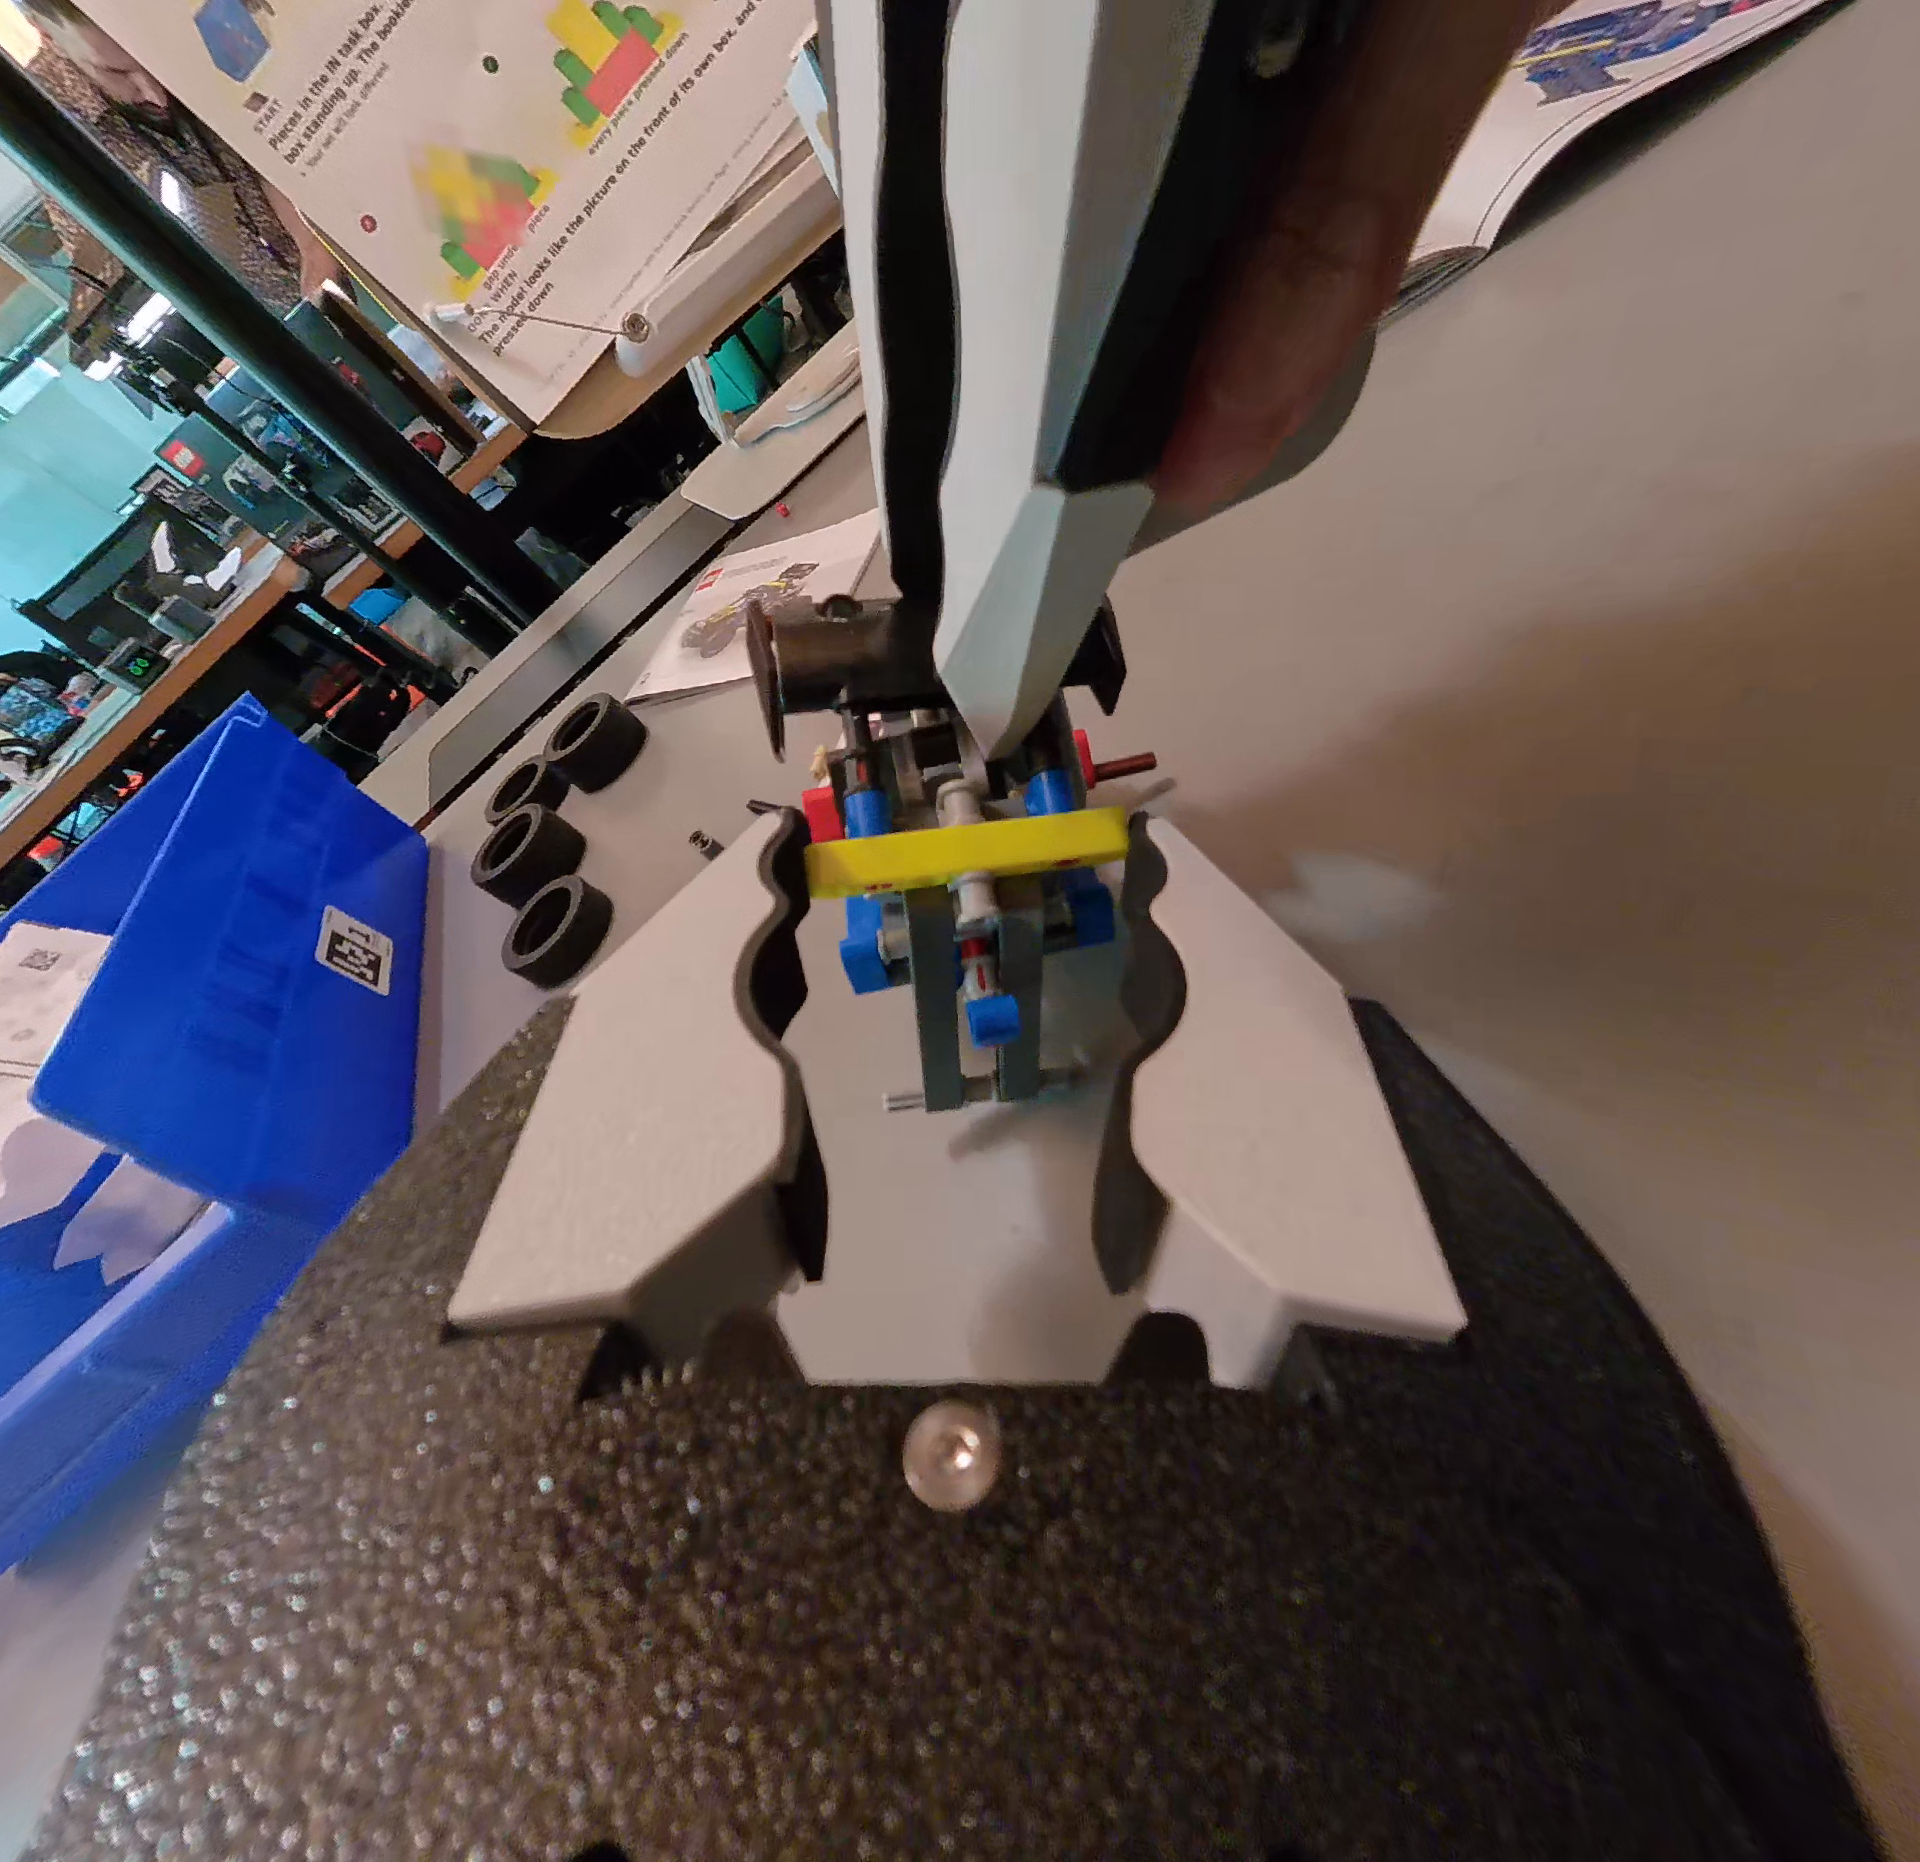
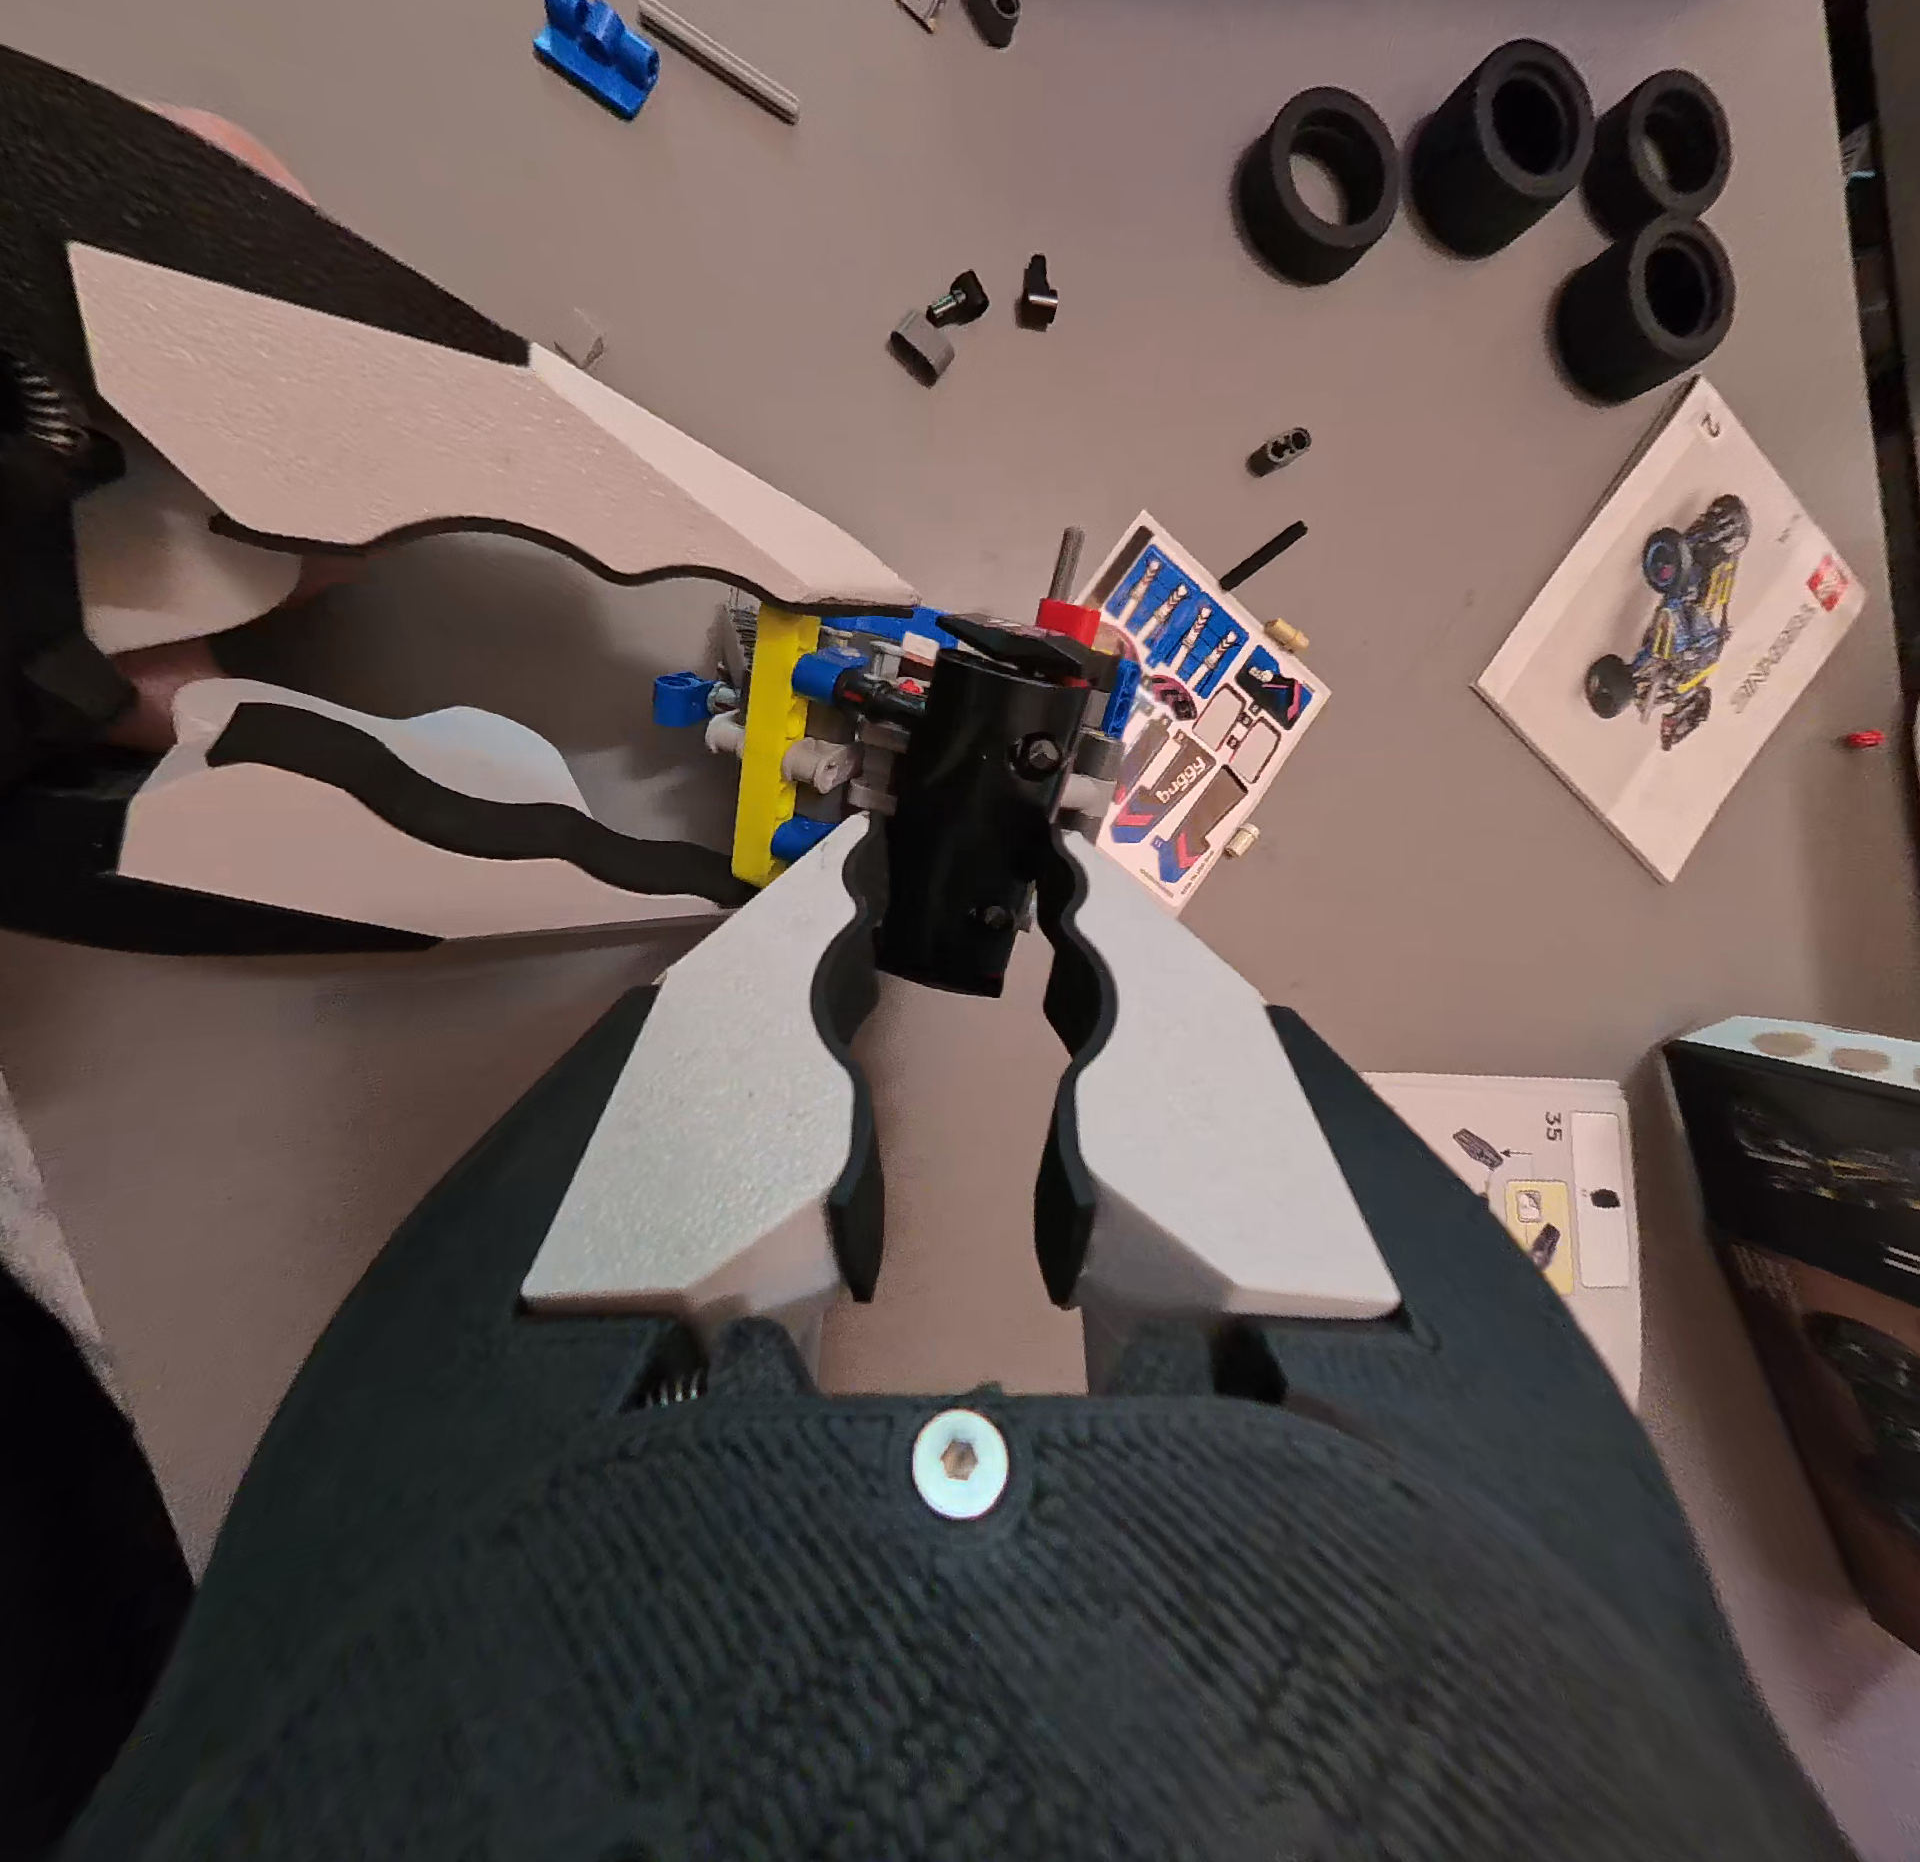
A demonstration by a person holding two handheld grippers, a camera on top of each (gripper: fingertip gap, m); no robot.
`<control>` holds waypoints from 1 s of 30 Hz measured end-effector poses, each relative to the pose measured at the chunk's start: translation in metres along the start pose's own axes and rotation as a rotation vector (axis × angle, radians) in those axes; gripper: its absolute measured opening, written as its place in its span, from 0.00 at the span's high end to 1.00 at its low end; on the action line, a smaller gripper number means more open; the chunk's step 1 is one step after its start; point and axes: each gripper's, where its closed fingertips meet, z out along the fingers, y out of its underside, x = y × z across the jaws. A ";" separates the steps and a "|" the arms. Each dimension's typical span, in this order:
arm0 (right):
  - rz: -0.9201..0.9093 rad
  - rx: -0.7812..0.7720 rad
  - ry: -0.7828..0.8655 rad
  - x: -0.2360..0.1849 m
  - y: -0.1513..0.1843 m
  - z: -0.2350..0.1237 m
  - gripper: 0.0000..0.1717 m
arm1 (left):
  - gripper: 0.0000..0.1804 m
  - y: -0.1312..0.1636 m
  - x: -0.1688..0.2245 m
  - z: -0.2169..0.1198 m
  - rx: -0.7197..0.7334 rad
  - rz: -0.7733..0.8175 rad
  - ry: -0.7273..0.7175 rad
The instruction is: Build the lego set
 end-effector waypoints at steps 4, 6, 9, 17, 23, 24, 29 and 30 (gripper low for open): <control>-0.022 0.054 0.013 0.000 -0.004 -0.004 0.84 | 0.67 -0.001 -0.002 0.000 0.008 -0.009 -0.004; -0.016 0.120 -0.010 0.000 -0.007 -0.008 0.84 | 0.67 -0.003 -0.003 -0.002 0.029 -0.011 -0.017; 0.050 0.194 -0.112 -0.004 -0.006 -0.012 0.84 | 0.67 -0.010 0.001 -0.007 0.079 -0.043 0.044; 0.095 0.478 -0.223 -0.010 -0.004 -0.054 0.73 | 0.67 -0.024 0.002 -0.023 0.172 -0.410 0.343; 0.075 0.505 -0.215 -0.025 0.005 -0.048 0.73 | 0.67 -0.034 -0.003 -0.038 0.227 -0.668 0.525; 0.071 0.506 -0.204 -0.027 0.004 -0.043 0.73 | 0.67 -0.033 -0.002 -0.039 0.223 -0.697 0.566; -0.083 0.633 -0.100 -0.033 -0.007 -0.048 0.79 | 0.67 -0.035 -0.002 -0.052 0.247 -0.833 0.710; -0.139 0.658 -0.059 -0.034 -0.008 -0.053 0.79 | 0.67 -0.037 -0.001 -0.057 0.248 -0.851 0.748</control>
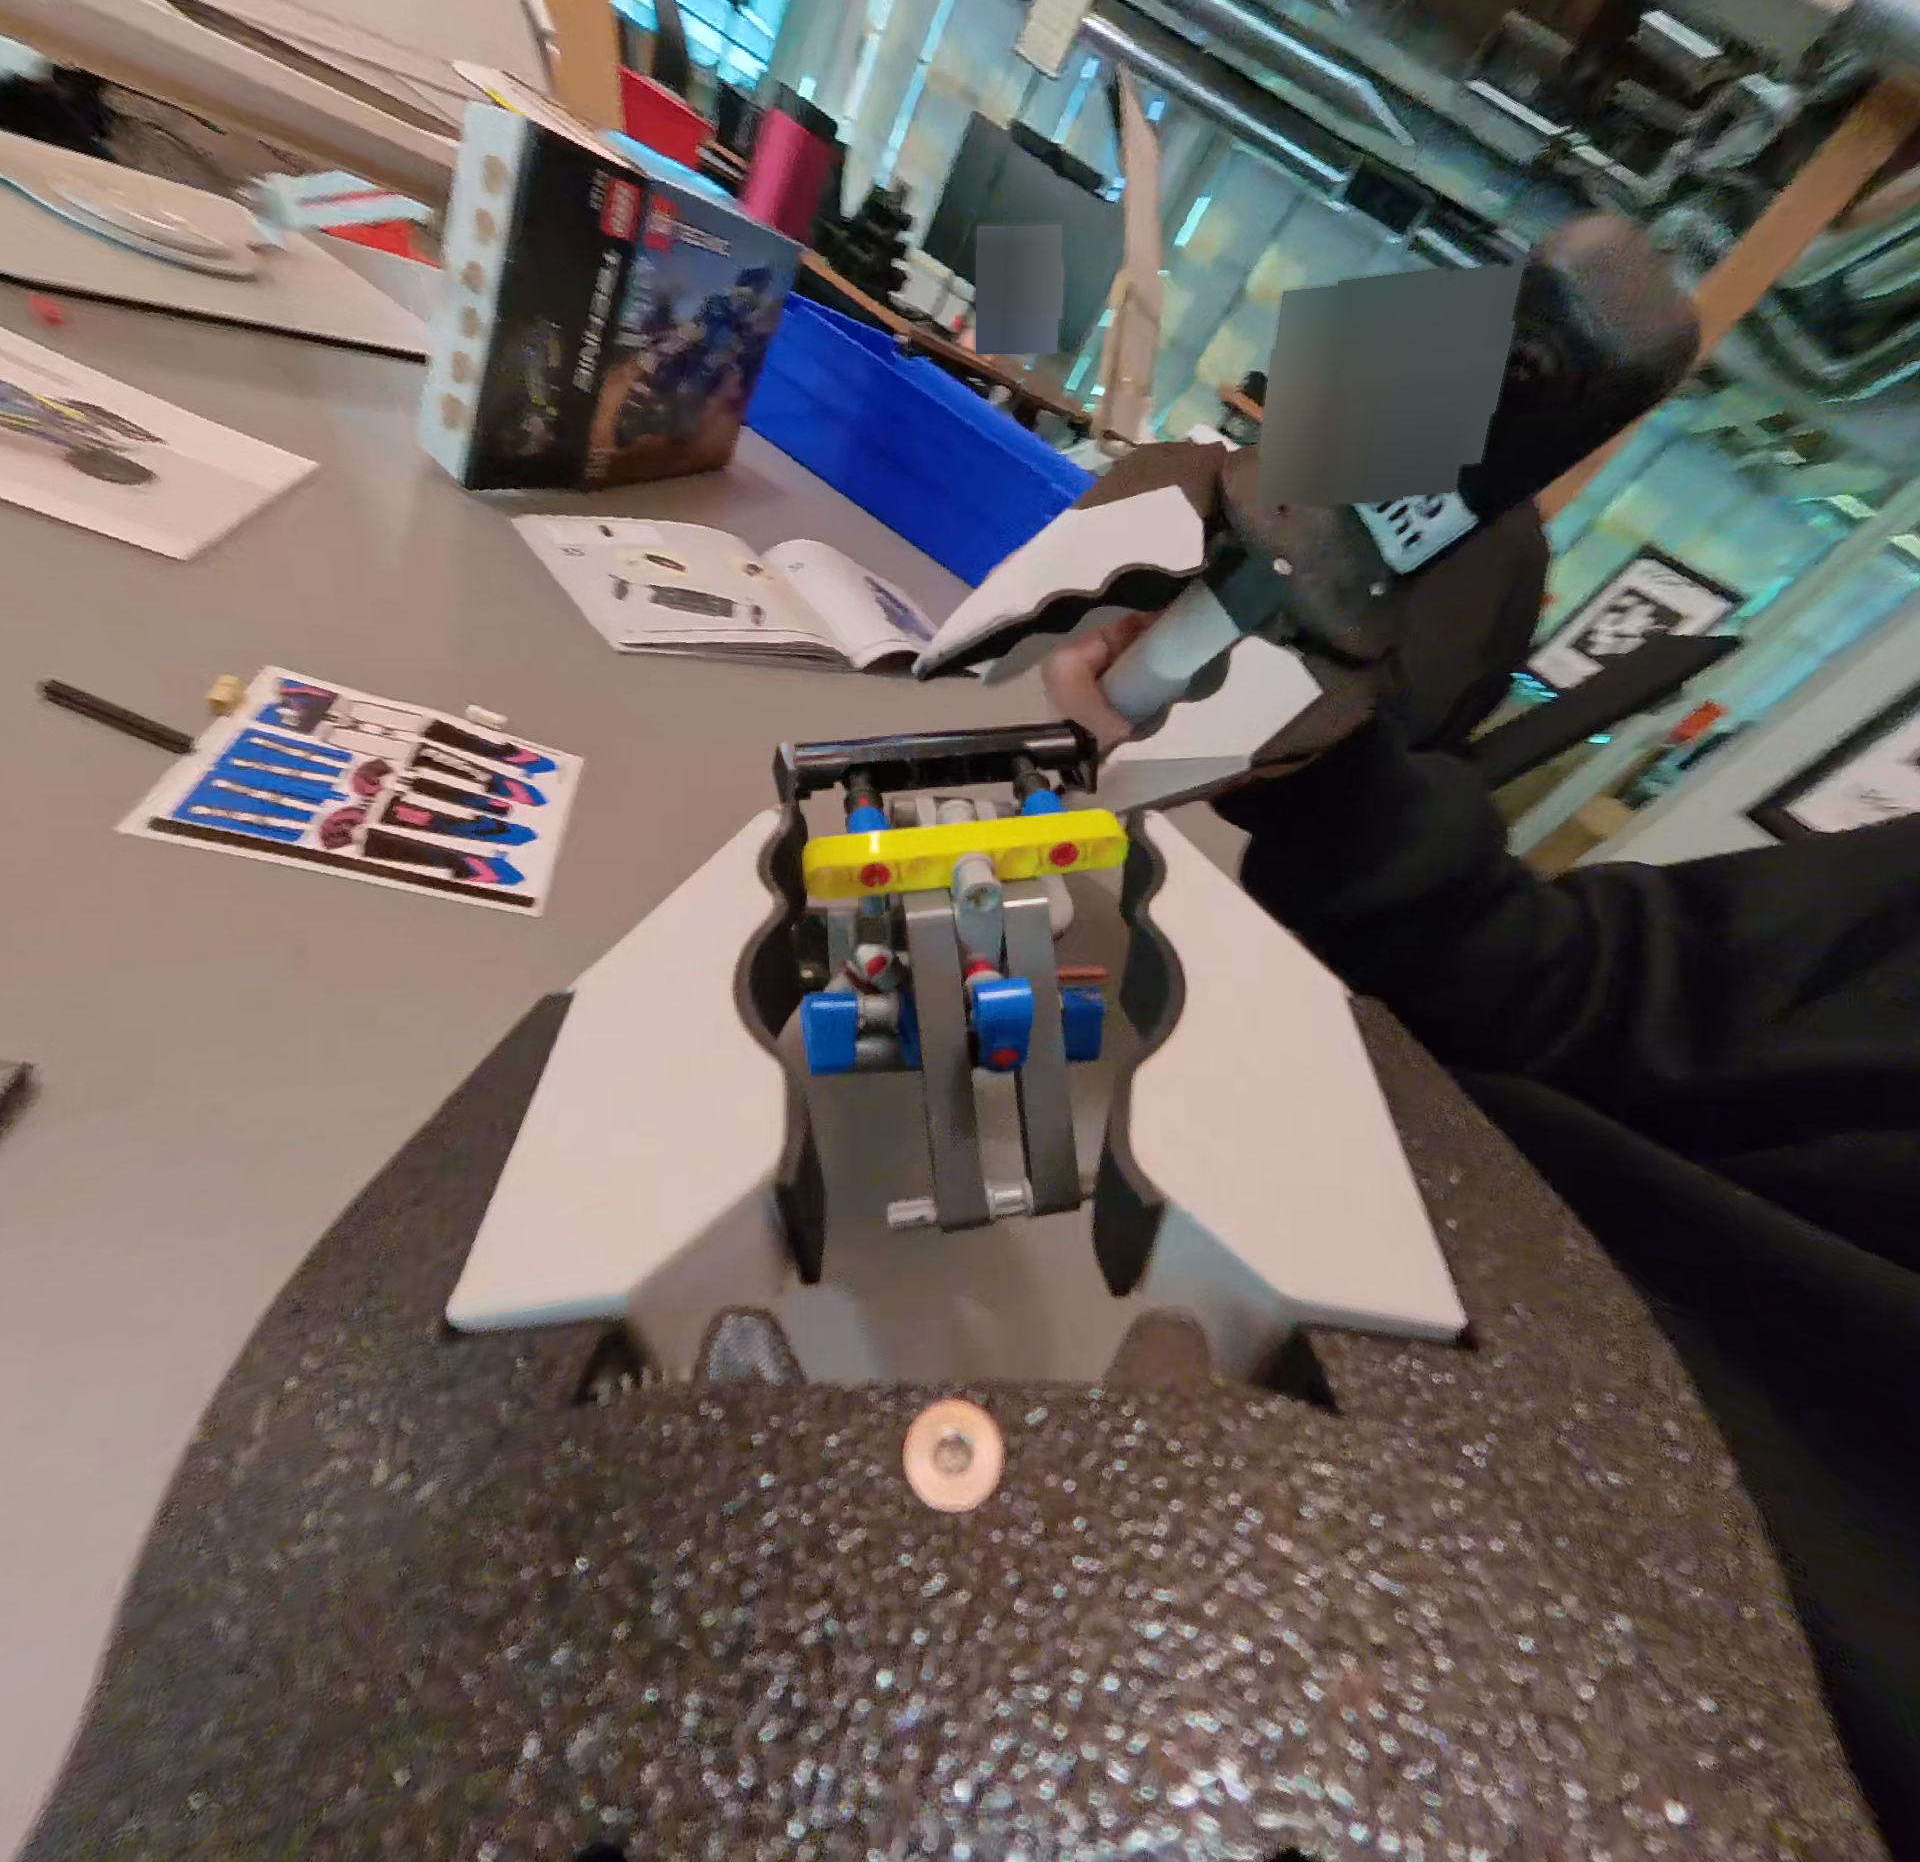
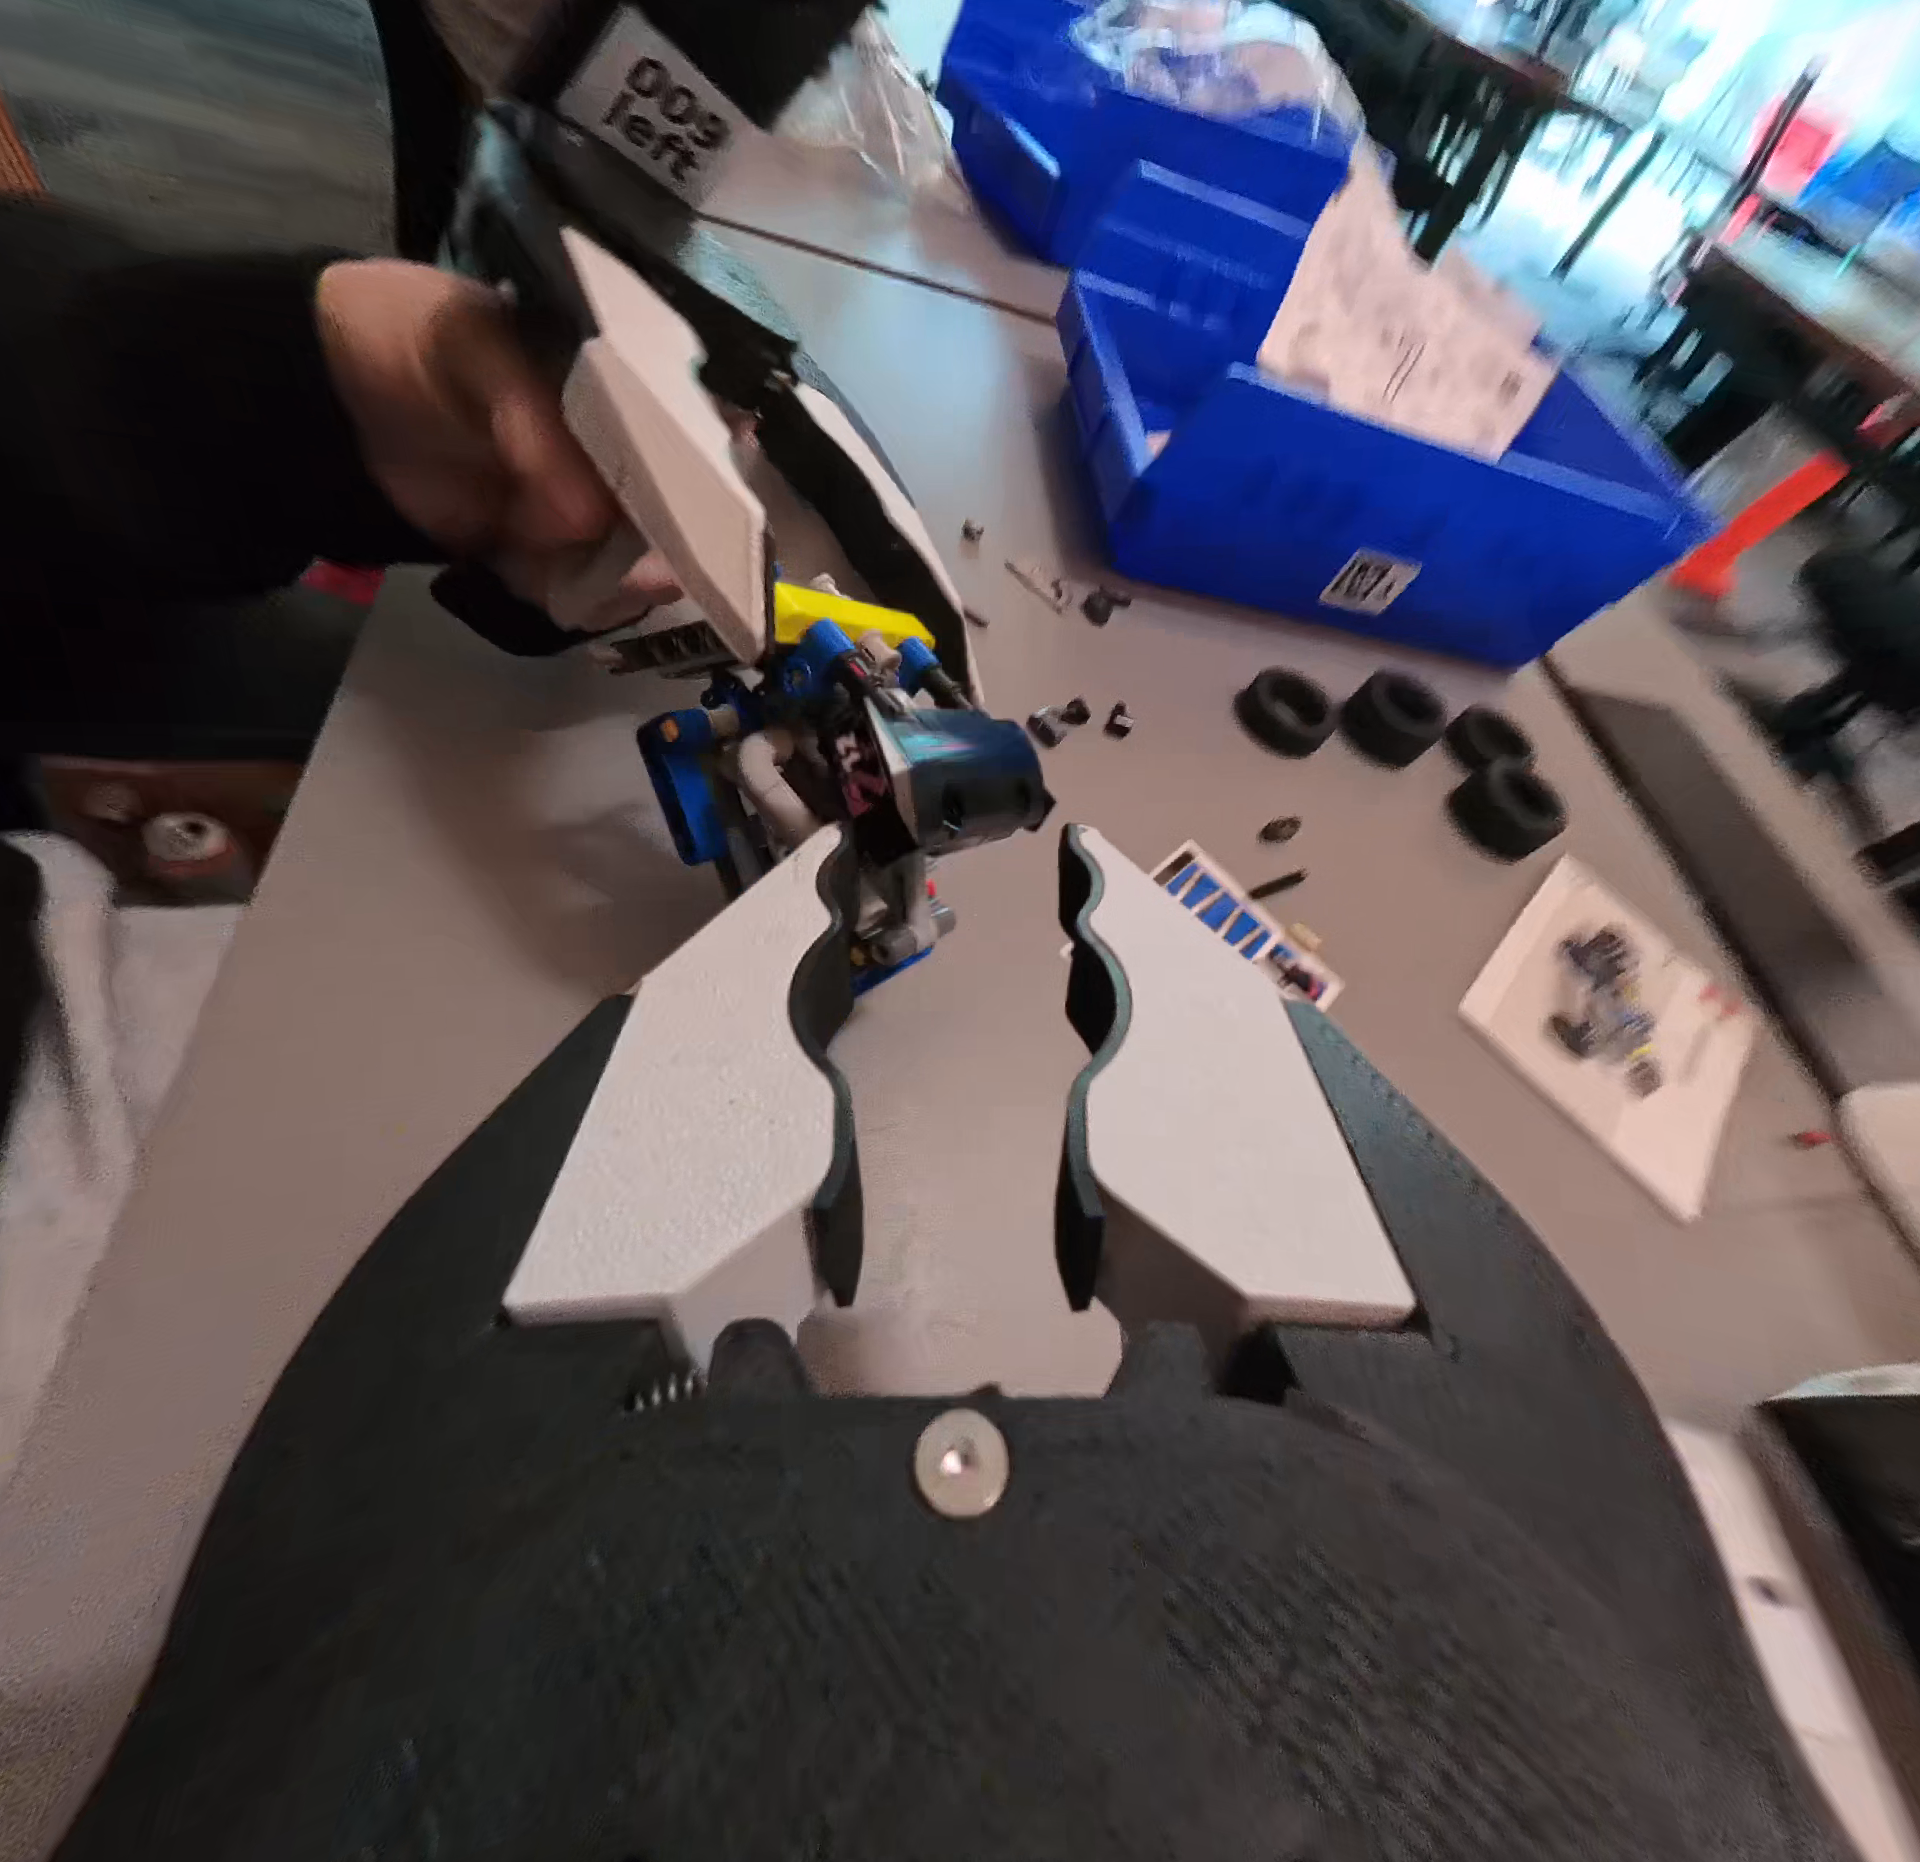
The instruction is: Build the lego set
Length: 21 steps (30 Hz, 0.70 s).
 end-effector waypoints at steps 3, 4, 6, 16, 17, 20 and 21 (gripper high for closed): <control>-0.149 0.038 0.023 -0.008 -0.011 -0.006 0.79 | 0.67 -0.004 0.011 -0.004 0.007 -0.066 0.089; -0.196 0.044 0.031 -0.009 -0.014 -0.008 0.78 | 0.67 -0.004 0.015 -0.005 0.004 -0.083 0.114; -0.264 0.058 0.070 -0.007 -0.021 -0.014 0.78 | 0.67 -0.008 0.020 -0.006 0.018 -0.109 0.140; -0.399 0.139 0.113 -0.020 -0.052 -0.025 0.83 | 0.68 -0.032 0.061 -0.010 0.082 -0.204 0.302; -0.391 0.161 0.123 -0.019 -0.057 -0.027 0.84 | 0.68 -0.035 0.064 -0.011 0.090 -0.204 0.313; -0.357 0.236 0.111 -0.024 -0.070 -0.032 0.94 | 0.68 -0.040 0.073 -0.014 0.105 -0.205 0.346; -0.348 0.258 0.117 -0.024 -0.073 -0.033 0.95 | 0.68 -0.042 0.075 -0.015 0.112 -0.209 0.355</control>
